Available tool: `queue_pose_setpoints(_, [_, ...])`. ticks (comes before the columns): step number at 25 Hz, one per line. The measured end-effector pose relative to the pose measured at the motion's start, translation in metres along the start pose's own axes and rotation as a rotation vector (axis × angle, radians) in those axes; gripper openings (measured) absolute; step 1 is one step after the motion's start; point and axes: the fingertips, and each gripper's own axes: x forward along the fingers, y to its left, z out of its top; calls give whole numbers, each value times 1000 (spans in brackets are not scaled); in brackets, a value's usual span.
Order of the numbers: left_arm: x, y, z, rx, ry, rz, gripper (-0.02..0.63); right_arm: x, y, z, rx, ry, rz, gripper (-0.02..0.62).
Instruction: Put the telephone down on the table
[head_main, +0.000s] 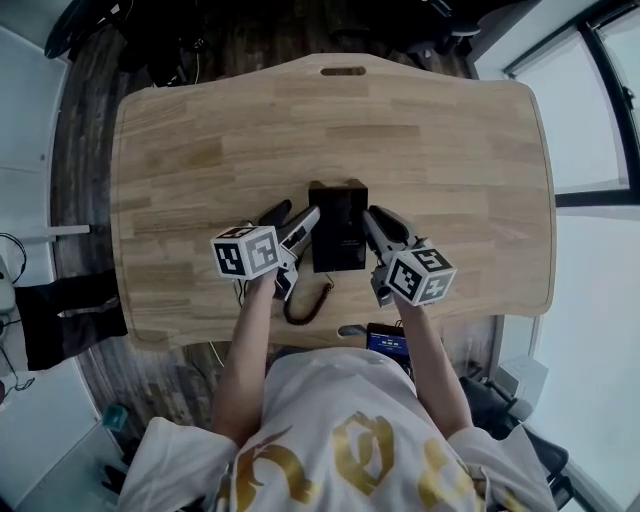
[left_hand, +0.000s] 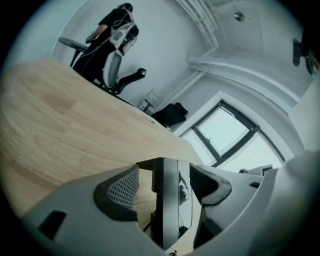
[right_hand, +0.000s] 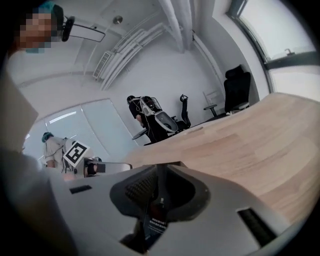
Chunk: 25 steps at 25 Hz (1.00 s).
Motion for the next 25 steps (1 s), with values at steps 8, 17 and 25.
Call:
queue_pose_setpoints(8, [-28,-51,7,252,-84,-57,72,-22,29,9,-81,-50,-18,28])
queue_pose_setpoints(17, [-54,-74,3,353,-116,-23,15,-54,48,17,-152,-130,-85,21])
queue_pose_setpoints(25, [-84,-102,9,416,-226,-38,9,-81,67,20,-232,-143,-139,17])
